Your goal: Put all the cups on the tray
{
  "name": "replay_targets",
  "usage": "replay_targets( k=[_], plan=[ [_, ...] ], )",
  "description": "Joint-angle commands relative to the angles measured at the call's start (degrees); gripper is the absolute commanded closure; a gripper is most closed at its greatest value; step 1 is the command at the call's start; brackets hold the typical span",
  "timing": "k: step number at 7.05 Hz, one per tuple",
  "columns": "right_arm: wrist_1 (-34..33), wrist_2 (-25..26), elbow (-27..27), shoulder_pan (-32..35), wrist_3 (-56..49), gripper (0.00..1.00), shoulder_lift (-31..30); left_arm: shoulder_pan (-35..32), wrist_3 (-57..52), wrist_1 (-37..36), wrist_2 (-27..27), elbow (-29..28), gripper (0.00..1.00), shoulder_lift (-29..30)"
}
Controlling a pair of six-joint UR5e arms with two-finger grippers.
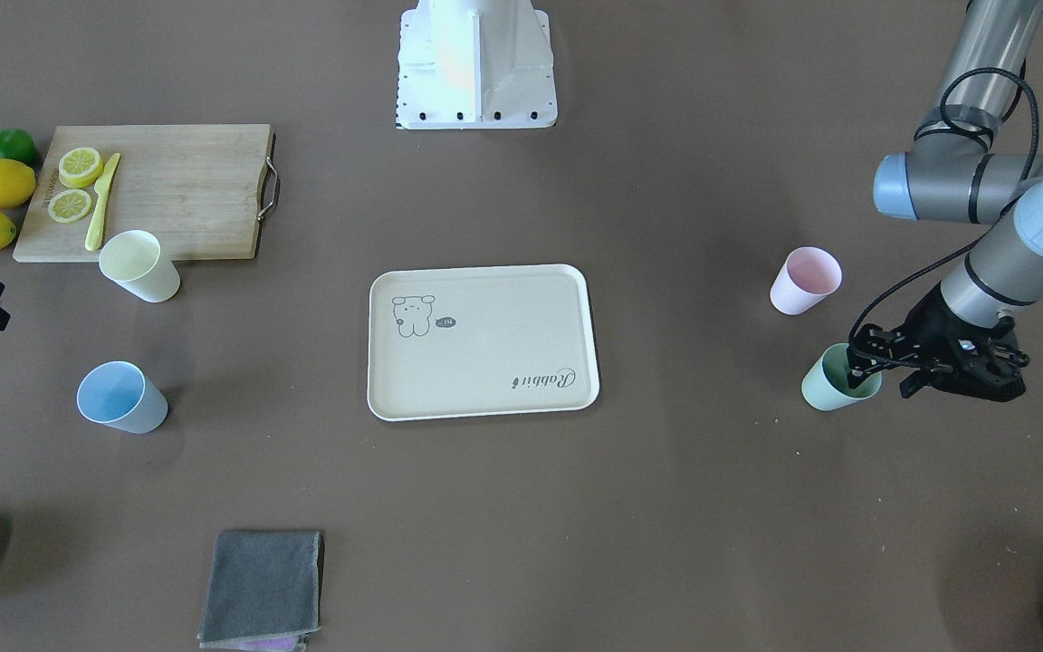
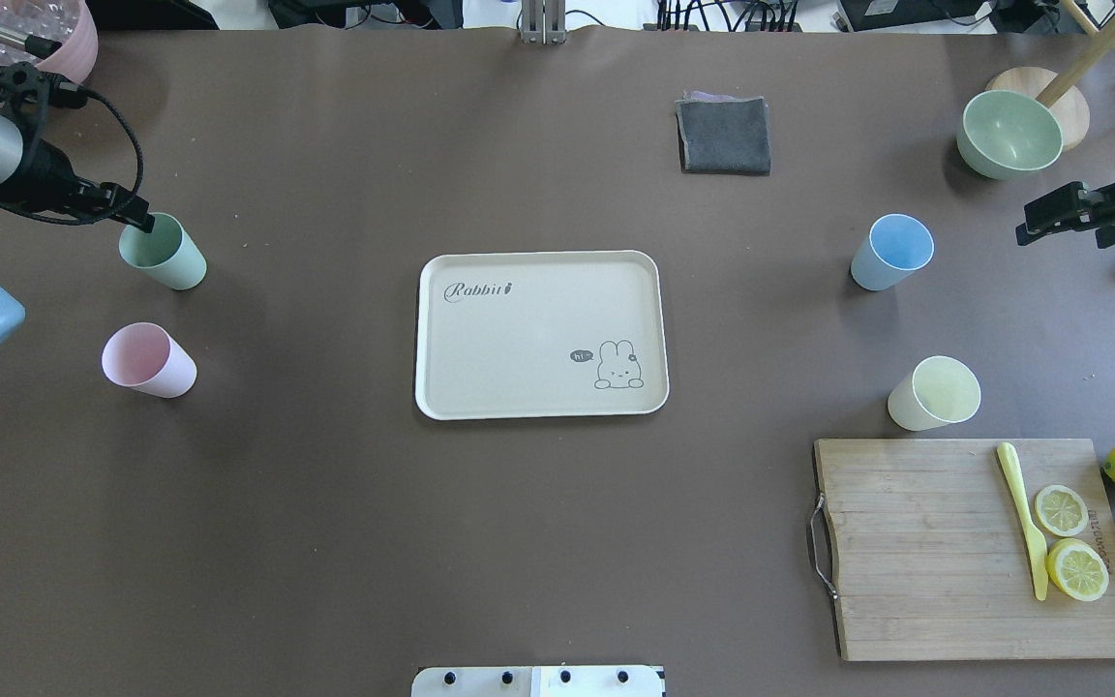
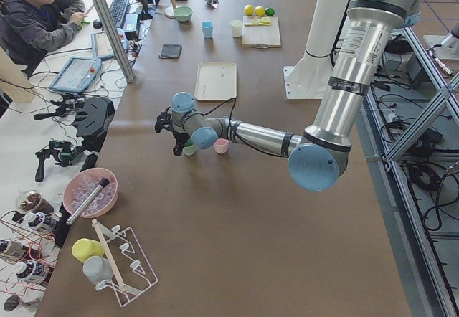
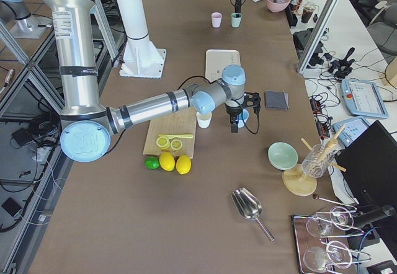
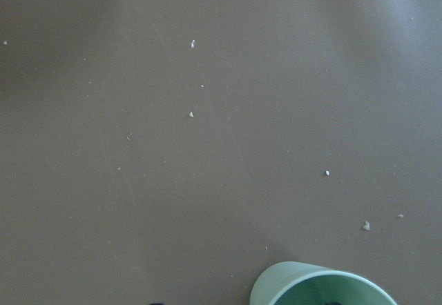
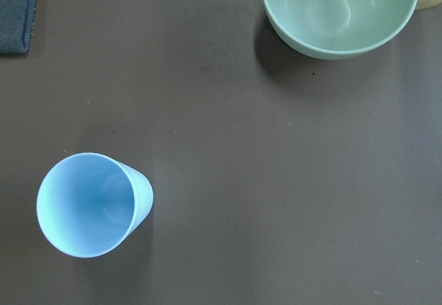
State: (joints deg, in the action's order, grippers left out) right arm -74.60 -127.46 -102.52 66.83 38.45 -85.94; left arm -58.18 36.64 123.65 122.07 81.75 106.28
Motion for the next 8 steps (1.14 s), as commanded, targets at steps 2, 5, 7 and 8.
replay_targets(
  k=[2,5,7,8],
  plan=[
    [0.4,1.3,1.7,-1.5,-0.1,0.14,0.4,0.6,0.2,-1.2,-0.3,3.9,1.00,-0.1],
    [0.1,1.3,6.7,-2.4,1.6,0.26,6.3,0.3,3.4,-26.6,1.1,16.1,1.00,9.7],
    [0.0,1.4,8.6,-4.9,7.8,0.16,9.5,6.0,15.0,-26.9,-1.4,16.2,1.00,15.0],
    [0.4,2.6,9.5,-6.4,9.5,0.16,10.3,10.2,18.6,-27.0,-4.9,16.0,1.00,17.0]
  ],
)
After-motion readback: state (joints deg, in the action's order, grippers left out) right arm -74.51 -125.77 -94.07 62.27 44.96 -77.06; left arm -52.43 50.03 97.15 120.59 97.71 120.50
